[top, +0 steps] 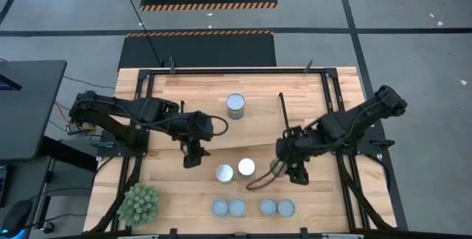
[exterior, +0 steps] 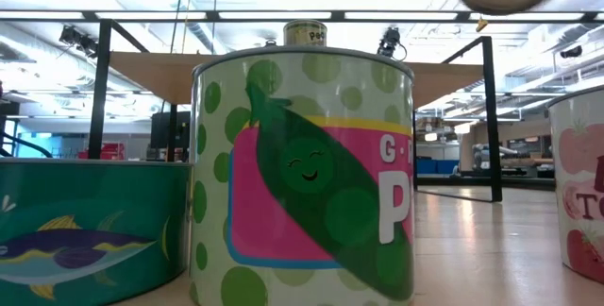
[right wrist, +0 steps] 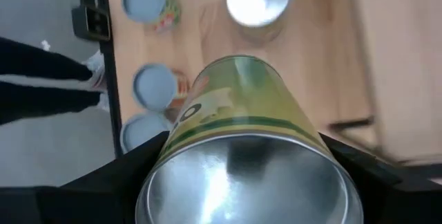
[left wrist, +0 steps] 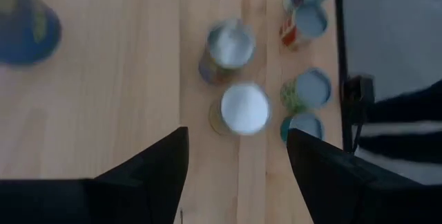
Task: Pick and place cans onto a shelf
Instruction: Put the canned oranges on the shelf
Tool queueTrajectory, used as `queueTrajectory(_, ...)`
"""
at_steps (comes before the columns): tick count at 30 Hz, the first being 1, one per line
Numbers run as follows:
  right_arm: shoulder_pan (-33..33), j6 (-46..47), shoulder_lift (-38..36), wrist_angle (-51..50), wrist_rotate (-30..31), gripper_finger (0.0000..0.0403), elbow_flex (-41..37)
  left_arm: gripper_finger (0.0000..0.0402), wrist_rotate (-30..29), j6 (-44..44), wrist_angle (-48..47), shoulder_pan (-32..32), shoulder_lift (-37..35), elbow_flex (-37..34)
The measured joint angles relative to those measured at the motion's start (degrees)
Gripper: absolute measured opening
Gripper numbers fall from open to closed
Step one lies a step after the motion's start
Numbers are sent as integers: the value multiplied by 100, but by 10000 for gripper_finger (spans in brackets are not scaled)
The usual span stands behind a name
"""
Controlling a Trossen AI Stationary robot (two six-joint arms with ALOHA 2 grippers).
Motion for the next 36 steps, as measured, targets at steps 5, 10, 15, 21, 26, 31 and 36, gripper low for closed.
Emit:
queueTrajectory(5, -304, -714, 4, -103, 84, 317, 402, 249, -17, -58, 291, 104, -110, 1)
queueTrajectory(10, -615, -1637, 3, -237, 94, 318, 755, 249, -55, -212, 532, 217, -146, -2)
queueTrajectory(15, -1162, -2654, 2, -548, 186, 318, 915, 249, -68, -441, 749, 306, -140, -2)
queueTrajectory(21, -2024, -3709, 11, -663, 70, 318, 921, 249, -227, -419, 798, 335, -138, -2)
queueTrajectory(26, -2811, -4332, 191, -673, 70, 318, 921, 249, -271, -227, 569, 335, -139, -2)
queueTrajectory(31, -3405, -4796, 463, -627, 91, 318, 921, 249, -559, -4, 498, 418, -138, -2)
queueTrajectory(36, -3715, -5178, 772, -659, 70, 318, 921, 249, -649, 44, 499, 524, -137, -2)
